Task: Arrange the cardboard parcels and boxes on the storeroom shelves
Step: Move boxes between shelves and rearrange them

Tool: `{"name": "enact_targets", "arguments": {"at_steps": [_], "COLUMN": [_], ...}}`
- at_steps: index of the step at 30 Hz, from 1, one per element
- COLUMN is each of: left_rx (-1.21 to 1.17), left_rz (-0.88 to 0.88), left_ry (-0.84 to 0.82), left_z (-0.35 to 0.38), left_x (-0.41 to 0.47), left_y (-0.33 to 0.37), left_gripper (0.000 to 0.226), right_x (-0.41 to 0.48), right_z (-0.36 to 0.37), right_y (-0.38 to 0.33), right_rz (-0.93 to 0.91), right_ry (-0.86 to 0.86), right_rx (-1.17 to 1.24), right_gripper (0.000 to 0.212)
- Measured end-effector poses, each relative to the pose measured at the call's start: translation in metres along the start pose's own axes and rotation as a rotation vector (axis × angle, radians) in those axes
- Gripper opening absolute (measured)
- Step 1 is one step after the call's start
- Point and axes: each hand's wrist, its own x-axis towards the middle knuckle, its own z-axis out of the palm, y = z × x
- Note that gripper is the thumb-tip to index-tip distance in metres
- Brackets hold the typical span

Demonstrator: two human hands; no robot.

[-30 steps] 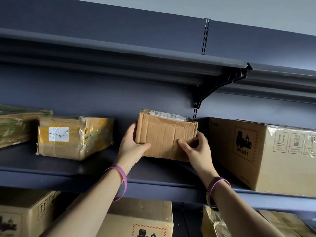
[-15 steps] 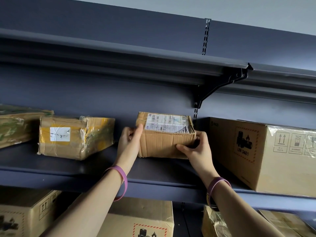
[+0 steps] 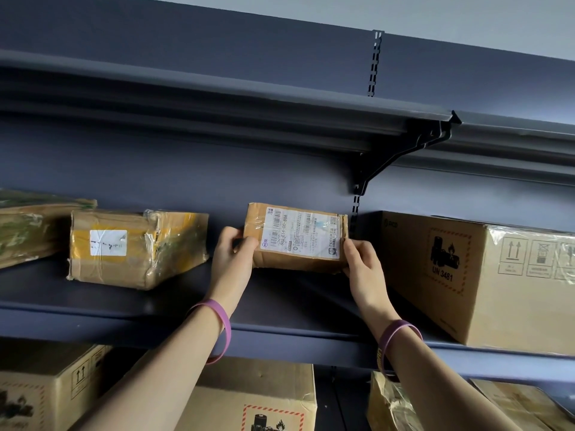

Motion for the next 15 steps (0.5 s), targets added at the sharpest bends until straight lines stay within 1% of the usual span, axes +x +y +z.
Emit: {"name": "enact_targets", "arguments": {"at_steps": [9,12,15], "left_rx": [0.015,0.074,0.125], "left_rz": [-0.025,-0.035,-0.027], "left_ry": [0.006,-0.01,-0.02], "left_z": [-0.0021,-0.0032,-0.0029], "left_x": [0.0031,0.0024,0.0051], "left_y": [-0.0022,-0.0025,-0.0058], "left_gripper": [0.015,0.009,0.014], "right_x": [0.0007,0.0005,-0.0007], "right_z": [0.0006,-0.0007,-0.0027], "right_y": [0.0007,-0.0023,-0.0049], "right_rz": [-0.017,-0.012,-0.004], "right_ry": [0.0,0.004,0.004], "right_rx": [-0.013,0.047,0.087], "right_gripper": [0.015,0.027,0.037]}}
